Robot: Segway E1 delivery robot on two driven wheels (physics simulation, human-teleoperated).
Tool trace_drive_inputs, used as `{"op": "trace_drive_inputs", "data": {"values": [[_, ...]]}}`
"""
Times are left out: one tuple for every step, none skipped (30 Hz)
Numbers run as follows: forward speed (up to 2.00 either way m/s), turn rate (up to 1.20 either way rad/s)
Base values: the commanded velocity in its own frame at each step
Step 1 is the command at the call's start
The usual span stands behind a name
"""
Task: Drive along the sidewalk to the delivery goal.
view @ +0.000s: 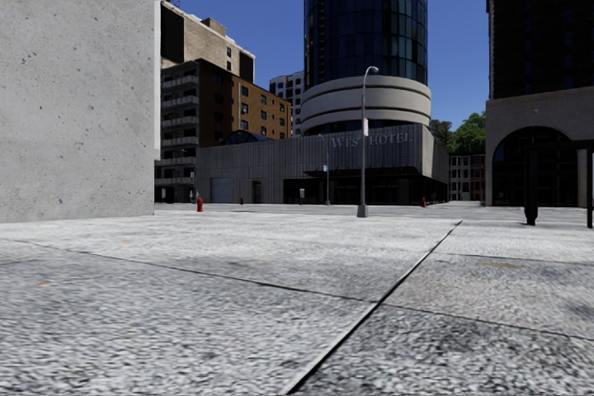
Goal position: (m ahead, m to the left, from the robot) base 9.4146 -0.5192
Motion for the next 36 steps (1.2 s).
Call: {"op": "trace_drive_inputs", "data": {"values": [[2.00,0.00],[2.00,0.00],[2.00,0.00],[2.00,0.00],[2.00,0.00],[2.00,0.00],[2.00,0.00],[2.00,0.00],[2.00,0.00],[2.00,0.00],[2.00,0.00],[2.00,0.00],[2.00,0.00],[2.00,0.00],[2.00,0.00],[2.00,0.00],[2.00,0.00],[2.00,0.00],[2.00,0.00],[2.00,0.00],[2.00,0.00],[2.00,0.00],[2.00,0.00],[2.00,0.00],[2.00,0.00],[2.00,0.00],[2.00,0.00],[2.00,0.00],[2.00,0.00],[2.00,0.00],[2.00,0.00],[2.00,0.00],[2.00,0.00],[2.00,0.00],[2.00,0.00],[2.00,0.00]]}}
